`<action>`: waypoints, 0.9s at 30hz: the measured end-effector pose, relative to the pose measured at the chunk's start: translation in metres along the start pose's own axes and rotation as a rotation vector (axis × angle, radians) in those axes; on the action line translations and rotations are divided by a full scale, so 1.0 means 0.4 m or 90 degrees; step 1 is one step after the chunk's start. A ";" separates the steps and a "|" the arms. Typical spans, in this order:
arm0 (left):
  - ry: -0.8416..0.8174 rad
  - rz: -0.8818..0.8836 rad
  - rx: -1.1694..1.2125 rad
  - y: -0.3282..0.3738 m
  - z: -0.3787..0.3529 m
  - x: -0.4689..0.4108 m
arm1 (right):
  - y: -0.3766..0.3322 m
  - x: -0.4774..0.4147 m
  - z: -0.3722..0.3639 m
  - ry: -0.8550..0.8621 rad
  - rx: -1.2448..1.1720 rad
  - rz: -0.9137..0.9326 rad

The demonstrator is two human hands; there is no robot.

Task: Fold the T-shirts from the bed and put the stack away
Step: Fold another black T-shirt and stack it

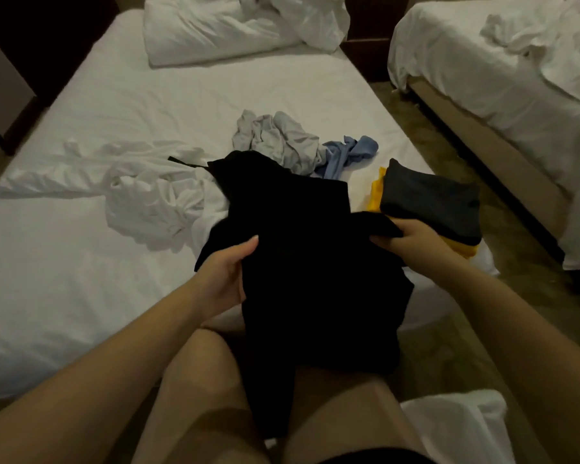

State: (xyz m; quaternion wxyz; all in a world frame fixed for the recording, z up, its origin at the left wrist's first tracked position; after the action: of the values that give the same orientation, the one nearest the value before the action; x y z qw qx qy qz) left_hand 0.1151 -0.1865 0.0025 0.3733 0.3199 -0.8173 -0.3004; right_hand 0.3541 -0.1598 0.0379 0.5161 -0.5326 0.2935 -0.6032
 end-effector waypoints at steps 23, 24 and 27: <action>0.296 -0.075 0.022 0.082 0.310 -0.462 | 0.101 -0.629 0.023 0.136 -0.009 0.025; 0.310 -0.079 0.004 0.092 0.311 -0.467 | 0.092 -0.627 0.026 0.158 0.034 0.040; 0.344 -0.082 -0.053 0.087 0.315 -0.460 | 0.107 -0.607 0.011 0.163 0.171 0.026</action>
State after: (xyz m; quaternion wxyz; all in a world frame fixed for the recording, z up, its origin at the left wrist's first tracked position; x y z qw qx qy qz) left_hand 0.0985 0.0043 -0.1171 0.5708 0.4241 -0.6529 -0.2608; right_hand 0.3474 0.0554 -0.0820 0.5533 -0.3717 0.2841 -0.6892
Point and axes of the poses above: each hand's wrist, its own x-axis away from the middle knuckle, its own z-axis out of the back of the hand, y = z × x, the point moved 8 cm from there along -x, towards the middle knuckle, and after that the axes turned 2 degrees about -x, right-handed, at the moved point
